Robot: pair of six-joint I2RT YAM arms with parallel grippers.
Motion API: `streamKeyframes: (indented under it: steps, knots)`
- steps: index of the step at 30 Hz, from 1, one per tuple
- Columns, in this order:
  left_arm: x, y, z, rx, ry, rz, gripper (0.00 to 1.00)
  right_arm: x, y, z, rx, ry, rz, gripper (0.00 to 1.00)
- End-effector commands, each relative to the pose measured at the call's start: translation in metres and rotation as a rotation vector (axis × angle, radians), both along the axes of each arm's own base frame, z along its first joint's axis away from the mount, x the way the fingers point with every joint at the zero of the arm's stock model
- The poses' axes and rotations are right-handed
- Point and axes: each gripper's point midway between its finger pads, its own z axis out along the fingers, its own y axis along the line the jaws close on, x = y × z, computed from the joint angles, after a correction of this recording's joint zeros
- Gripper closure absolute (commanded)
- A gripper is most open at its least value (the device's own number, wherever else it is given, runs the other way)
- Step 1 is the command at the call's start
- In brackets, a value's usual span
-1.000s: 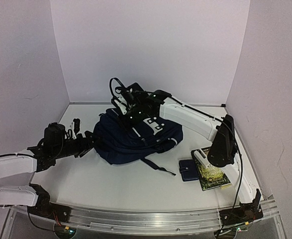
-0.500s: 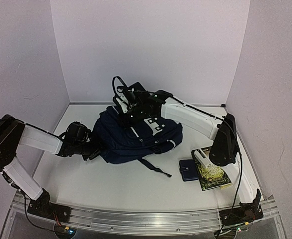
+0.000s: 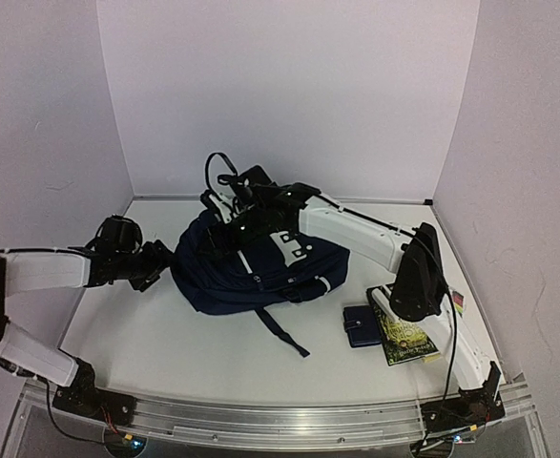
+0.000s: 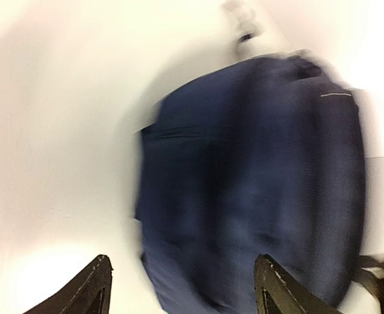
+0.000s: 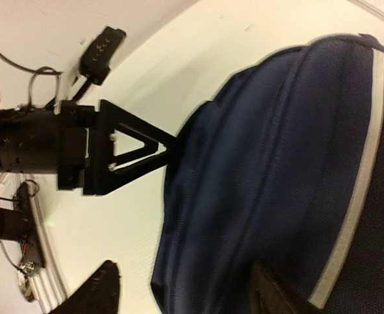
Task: Pack the student bag
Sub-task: Adjust the student bag at the center of the board, then unzip the student bag at the center of the board.
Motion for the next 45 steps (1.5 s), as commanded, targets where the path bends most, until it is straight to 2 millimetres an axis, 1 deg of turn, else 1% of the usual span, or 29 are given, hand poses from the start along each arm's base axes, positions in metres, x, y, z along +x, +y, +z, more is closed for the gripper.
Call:
streamKeyframes:
  steps: [1,3,5,6,7,8,11,13,14,15,17,18,19,23,24,26,28,31,35,37,41,45]
  knots:
    - [-0.010,0.001,0.090,0.067,-0.267,-0.106,0.24,0.002,-0.029,0.105,0.171,-0.087,0.039,0.20]
    - [-0.017,-0.007,0.120,0.113,-0.330,-0.196,0.23,0.006,-0.058,0.122,0.170,-0.099,0.016,0.16]
    - [-0.025,-0.021,0.140,0.153,-0.358,-0.299,0.22,0.010,-0.091,0.134,0.160,-0.109,-0.018,0.14]
    - [-0.028,-0.031,0.148,0.165,-0.370,-0.361,0.23,0.014,-0.108,0.130,0.139,-0.107,-0.041,0.14]
    - [-0.031,-0.043,0.153,0.174,-0.375,-0.423,0.23,0.014,-0.127,0.131,0.122,-0.113,-0.064,0.13]
    - [-0.032,-0.054,0.163,0.186,-0.388,-0.471,0.23,0.019,-0.145,0.114,0.084,-0.093,-0.092,0.13]
    - [-0.039,-0.099,0.164,0.263,-0.376,-0.657,0.24,0.030,-0.194,0.081,0.038,0.001,-0.168,0.13]
    - [-0.039,-0.127,0.154,0.321,-0.349,-0.752,0.24,0.039,-0.224,0.062,0.030,0.074,-0.221,0.12]
    - [-0.039,-0.141,0.155,0.347,-0.358,-0.792,0.25,0.044,-0.239,0.053,0.023,0.102,-0.250,0.13]
    - [-0.038,-0.154,0.147,0.374,-0.342,-0.828,0.25,0.049,-0.252,0.048,0.020,0.117,-0.276,0.13]
    - [-0.037,-0.182,0.147,0.418,-0.353,-0.895,0.27,0.059,-0.277,0.035,0.013,0.158,-0.329,0.12]
    - [-0.037,-0.195,0.137,0.448,-0.334,-0.934,0.29,0.063,-0.286,0.028,0.010,0.176,-0.349,0.13]
    - [-0.038,-0.210,0.137,0.477,-0.348,-0.970,0.30,0.066,-0.295,0.022,0.006,0.193,-0.370,0.13]
    - [-0.041,-0.254,0.108,0.574,-0.307,-1.083,0.38,0.074,-0.316,-0.007,-0.024,0.247,-0.412,0.13]
    - [-0.042,-0.264,0.106,0.578,-0.311,-1.105,0.40,0.075,-0.319,-0.013,-0.031,0.258,-0.418,0.13]
    - [-0.043,-0.281,0.093,0.583,-0.294,-1.141,0.44,0.078,-0.322,-0.024,-0.039,0.279,-0.420,0.13]
    - [-0.045,-0.297,0.091,0.571,-0.301,-1.169,0.46,0.080,-0.323,-0.036,-0.046,0.307,-0.421,0.13]
    - [-0.043,-0.314,0.082,0.597,-0.300,-1.195,0.50,0.083,-0.322,-0.050,-0.045,0.352,-0.425,0.13]
    - [-0.033,-0.326,0.061,0.635,-0.278,-1.206,0.51,0.089,-0.319,-0.065,-0.052,0.386,-0.435,0.14]
    - [-0.025,-0.328,0.048,0.673,-0.262,-1.197,0.52,0.092,-0.318,-0.070,-0.049,0.404,-0.439,0.14]
    - [-0.017,-0.338,0.034,0.681,-0.259,-1.195,0.55,0.094,-0.313,-0.081,-0.037,0.445,-0.436,0.15]
    - [-0.012,-0.343,0.026,0.693,-0.257,-1.188,0.57,0.093,-0.309,-0.092,-0.026,0.485,-0.429,0.17]
